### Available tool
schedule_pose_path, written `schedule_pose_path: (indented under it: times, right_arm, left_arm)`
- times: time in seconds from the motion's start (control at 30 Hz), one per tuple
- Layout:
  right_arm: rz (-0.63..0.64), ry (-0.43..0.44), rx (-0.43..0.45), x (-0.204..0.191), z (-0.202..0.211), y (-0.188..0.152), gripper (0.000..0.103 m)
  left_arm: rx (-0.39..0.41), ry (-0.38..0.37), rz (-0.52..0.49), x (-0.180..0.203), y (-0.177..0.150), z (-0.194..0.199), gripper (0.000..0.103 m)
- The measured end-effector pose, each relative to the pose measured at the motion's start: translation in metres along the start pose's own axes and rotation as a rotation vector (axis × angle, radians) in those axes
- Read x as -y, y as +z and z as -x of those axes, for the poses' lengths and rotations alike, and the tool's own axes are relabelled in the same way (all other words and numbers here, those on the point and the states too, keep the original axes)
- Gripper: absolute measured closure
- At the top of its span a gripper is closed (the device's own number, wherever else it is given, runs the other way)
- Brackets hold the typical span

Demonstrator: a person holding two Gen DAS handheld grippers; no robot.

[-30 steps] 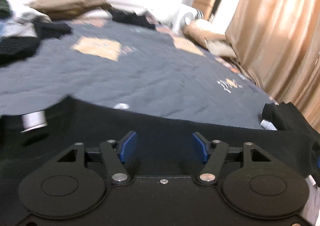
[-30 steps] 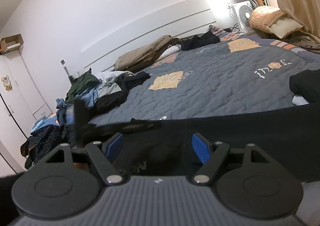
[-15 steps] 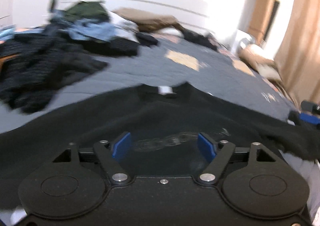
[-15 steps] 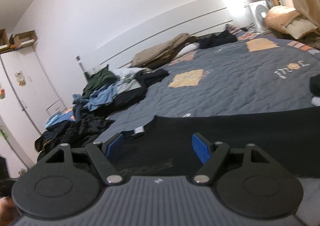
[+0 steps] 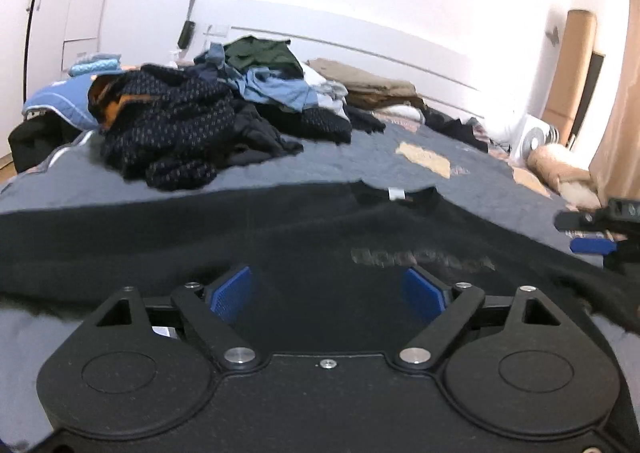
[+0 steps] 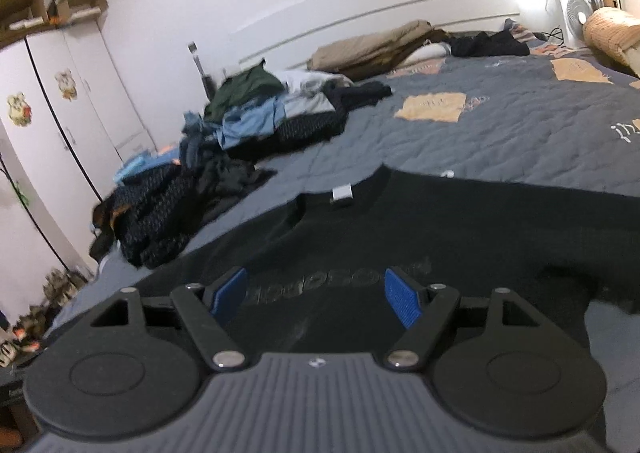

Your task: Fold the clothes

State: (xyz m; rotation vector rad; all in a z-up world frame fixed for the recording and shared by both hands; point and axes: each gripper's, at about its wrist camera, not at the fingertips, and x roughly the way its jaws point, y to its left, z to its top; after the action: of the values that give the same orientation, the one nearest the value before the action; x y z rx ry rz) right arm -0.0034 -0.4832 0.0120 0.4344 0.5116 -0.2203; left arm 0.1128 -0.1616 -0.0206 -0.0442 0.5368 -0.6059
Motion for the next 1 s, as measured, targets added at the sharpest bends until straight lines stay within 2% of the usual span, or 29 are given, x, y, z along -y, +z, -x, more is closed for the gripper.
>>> schedule_pose_path:
  times: [0.17, 0.3, 0.43, 0.63, 0.8, 1.0]
  right_arm:
    - [0.087, -0.023, -0.064, -0.029, -0.008, -0.015, 0.027]
    - [0.117, -0.049, -0.124, -0.045, -0.019, -0.024, 0.027]
    - [0.155, -0.07, -0.156, -0.059, -0.027, -0.03, 0.027]
    - [0.192, -0.083, -0.163, -0.075, -0.037, -0.032, 0.021]
    - [0.22, -0.099, -0.132, -0.081, -0.038, -0.034, 0.011]
    - [0.177, -0.09, -0.145, -0.079, -0.046, -0.033, 0.009]
  left_arm:
    - [0.012, 0.012, -0.138, 0.009, -0.011, 0.009, 0.016]
    - [-0.022, 0.043, -0.155, 0.002, -0.018, 0.006, 0.016]
    - [-0.013, 0.05, -0.166, -0.003, -0.018, 0.01, 0.015]
    - [-0.007, 0.073, -0.153, -0.016, -0.017, 0.016, 0.012]
    - [-0.005, 0.098, -0.124, -0.031, -0.014, 0.017, 0.012]
    - [-0.006, 0.114, -0.045, -0.055, -0.009, 0.018, 0.008]
